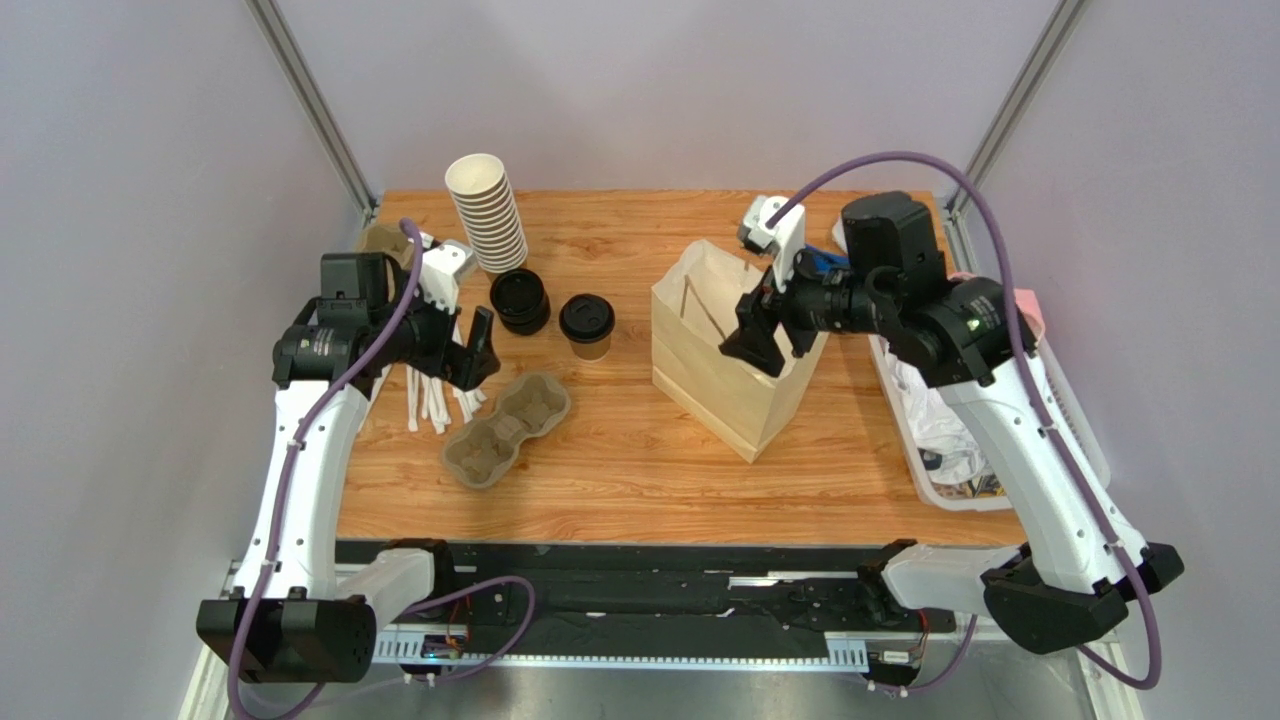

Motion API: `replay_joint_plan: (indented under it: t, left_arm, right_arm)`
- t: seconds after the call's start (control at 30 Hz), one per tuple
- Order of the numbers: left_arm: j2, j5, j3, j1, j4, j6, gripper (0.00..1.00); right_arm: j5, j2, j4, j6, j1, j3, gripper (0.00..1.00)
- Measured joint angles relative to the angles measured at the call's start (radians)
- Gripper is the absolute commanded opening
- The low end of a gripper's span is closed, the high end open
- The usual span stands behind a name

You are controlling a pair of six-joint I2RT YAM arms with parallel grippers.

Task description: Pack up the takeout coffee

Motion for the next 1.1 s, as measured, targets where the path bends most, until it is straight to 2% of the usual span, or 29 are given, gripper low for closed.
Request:
replay_joint_plan:
  t: [0.17,0.33,0.5,0.73,0.97,1.1]
  left_arm:
    - [0.0,0.009,0.0,0.0,-0.005,0.0,0.99]
    - [0.008,0.045,0.0,0.004,-0.021,0.001,0.99]
    - [0.038,0.09,0.008,0.013,-0.052,0.005,0.99]
    - [0.039,0.115,0.013,0.035,-0.075,0.009,0.99]
    - [0.039,0.125,0.012,0.046,-0.08,0.012,0.99]
    - [0.04,0.133,0.012,0.049,-0.08,0.013,0.99]
  right_arm:
    - [0.085,0.074,0.006,-0.052,-0.001,0.245,0.67]
    - [0.188,0.169,0.06,-0.15,-0.008,0.328,0.65]
    - [0.272,0.381,0.085,-0.255,-0.008,0.448,0.62]
    - [0.318,0.544,0.051,-0.377,-0.01,0.48,0.61]
    - [0.256,0.541,0.021,-0.528,-0.012,0.448,0.72]
    - [0.181,0.536,0.011,-0.657,-0.012,0.4,0.75]
